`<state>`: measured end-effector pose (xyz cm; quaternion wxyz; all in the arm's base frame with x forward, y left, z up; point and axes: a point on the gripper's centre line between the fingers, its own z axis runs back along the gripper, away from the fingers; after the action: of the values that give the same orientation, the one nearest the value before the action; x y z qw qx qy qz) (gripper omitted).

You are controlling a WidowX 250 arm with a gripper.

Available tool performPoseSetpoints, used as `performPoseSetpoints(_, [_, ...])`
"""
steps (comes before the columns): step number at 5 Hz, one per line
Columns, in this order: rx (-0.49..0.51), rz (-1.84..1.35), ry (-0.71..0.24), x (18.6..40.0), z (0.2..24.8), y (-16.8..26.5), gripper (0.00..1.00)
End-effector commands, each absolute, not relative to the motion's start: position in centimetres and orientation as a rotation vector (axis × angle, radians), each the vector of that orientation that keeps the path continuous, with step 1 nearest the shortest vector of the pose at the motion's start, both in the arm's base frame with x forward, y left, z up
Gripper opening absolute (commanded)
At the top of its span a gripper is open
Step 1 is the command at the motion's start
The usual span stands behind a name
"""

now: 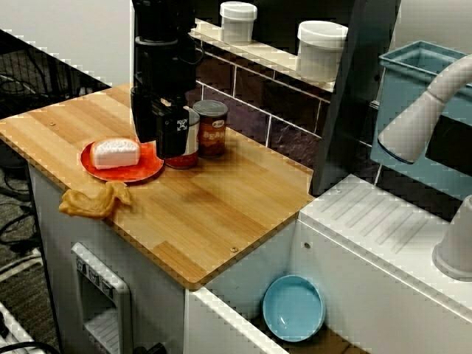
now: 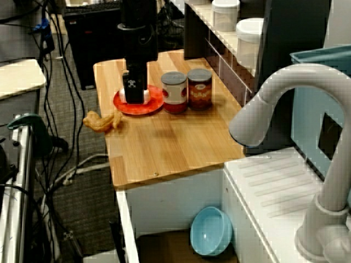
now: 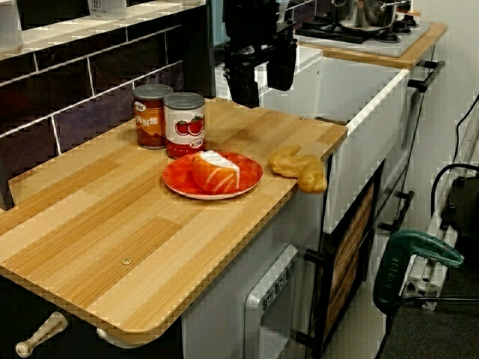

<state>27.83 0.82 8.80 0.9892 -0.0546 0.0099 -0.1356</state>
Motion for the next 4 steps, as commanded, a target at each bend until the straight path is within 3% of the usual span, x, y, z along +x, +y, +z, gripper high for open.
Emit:
performPoseSetpoints(1, [-0.11,-0.272,0.02,27.8,8.8,0.8,1.0])
performPoseSetpoints(4, [-0.161,-0.42,0.053,24.0,11.3,2.1,1.0])
